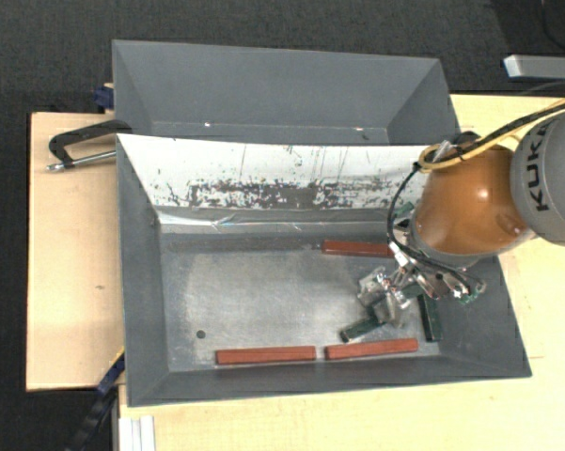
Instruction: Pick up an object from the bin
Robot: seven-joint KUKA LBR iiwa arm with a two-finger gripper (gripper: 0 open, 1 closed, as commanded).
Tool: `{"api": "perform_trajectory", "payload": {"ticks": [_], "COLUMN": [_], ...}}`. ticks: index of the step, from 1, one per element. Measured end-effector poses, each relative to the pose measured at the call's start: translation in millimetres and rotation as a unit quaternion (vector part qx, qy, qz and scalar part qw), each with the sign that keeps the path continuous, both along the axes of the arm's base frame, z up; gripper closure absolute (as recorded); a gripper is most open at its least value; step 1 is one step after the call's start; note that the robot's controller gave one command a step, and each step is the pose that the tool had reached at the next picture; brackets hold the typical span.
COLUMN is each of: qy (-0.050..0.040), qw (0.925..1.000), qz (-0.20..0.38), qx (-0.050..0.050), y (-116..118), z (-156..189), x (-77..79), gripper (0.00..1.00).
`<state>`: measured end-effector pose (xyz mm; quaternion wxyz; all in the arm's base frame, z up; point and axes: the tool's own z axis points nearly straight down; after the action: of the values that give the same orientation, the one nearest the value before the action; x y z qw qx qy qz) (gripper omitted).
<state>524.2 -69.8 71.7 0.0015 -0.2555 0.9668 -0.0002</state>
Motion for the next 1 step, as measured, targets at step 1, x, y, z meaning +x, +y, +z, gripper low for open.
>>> {"api": "perform_trajectory", "payload": {"ticks": [1], "qy": [-0.0001], "qw": [1.0000], "qz": [0.000], "qx": [0.000], "y": [0.1], "z": [0.0], "x": [0.0], "gripper": [1.00]}}
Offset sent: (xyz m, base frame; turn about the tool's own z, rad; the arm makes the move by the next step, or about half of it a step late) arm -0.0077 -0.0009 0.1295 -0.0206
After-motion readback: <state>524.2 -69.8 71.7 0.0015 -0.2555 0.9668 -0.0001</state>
